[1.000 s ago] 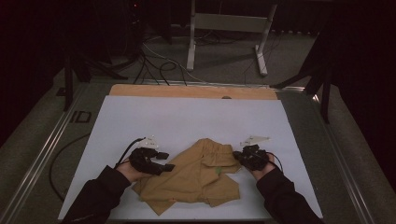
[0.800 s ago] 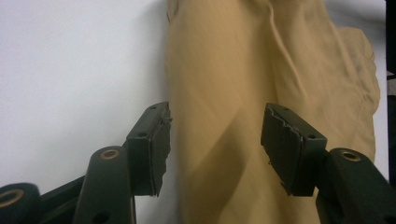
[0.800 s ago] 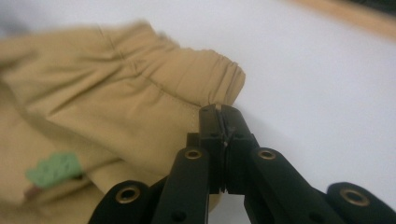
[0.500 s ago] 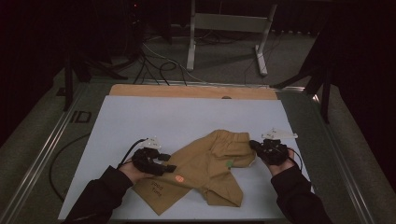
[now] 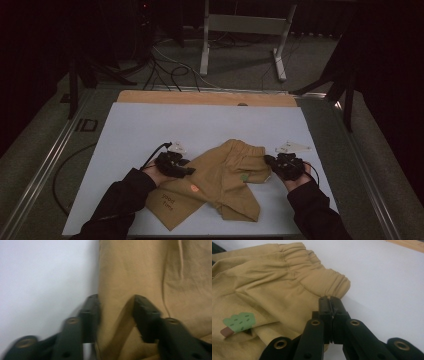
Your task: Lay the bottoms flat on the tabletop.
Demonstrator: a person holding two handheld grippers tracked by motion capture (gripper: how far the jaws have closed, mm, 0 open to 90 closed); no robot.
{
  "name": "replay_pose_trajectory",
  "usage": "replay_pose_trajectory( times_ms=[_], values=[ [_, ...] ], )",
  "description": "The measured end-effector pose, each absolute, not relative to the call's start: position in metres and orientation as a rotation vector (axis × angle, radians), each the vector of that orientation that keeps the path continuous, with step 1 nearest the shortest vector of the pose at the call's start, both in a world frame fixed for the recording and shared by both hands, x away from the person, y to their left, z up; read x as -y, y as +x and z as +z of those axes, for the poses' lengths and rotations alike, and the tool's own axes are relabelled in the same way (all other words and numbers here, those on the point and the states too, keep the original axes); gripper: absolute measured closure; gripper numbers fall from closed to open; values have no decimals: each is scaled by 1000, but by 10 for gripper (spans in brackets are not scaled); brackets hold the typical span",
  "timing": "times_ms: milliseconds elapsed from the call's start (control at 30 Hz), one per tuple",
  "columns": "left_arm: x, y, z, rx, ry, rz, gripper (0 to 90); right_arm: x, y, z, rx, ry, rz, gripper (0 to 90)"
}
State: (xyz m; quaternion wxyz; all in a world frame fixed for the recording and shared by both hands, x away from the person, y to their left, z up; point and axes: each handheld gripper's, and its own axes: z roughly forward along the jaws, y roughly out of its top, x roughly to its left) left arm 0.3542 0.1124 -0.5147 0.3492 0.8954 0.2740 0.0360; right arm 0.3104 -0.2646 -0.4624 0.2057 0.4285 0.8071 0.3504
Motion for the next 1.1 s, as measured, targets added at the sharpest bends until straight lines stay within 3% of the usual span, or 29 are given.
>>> replay_pose_trajectory(
  times_ms=[67,100,400,633,1100],
  values=[
    [-111,353,-514,-712,2308,108,845,265,311,-463,-2249,1187,976,891],
    [-110,352,-512,-704,2309,121,867,265,311,-463,-2248,1191,978,891],
    [-141,339,-473,-718,2218,258,881,258,316,-456,-2227,1161,1002,891],
    [-163,305,-434,-691,2193,397,879,242,326,-444,-2199,1090,1034,891],
    [-139,255,-494,-728,2351,39,863,237,323,-474,-2305,1114,964,892]
  ],
)
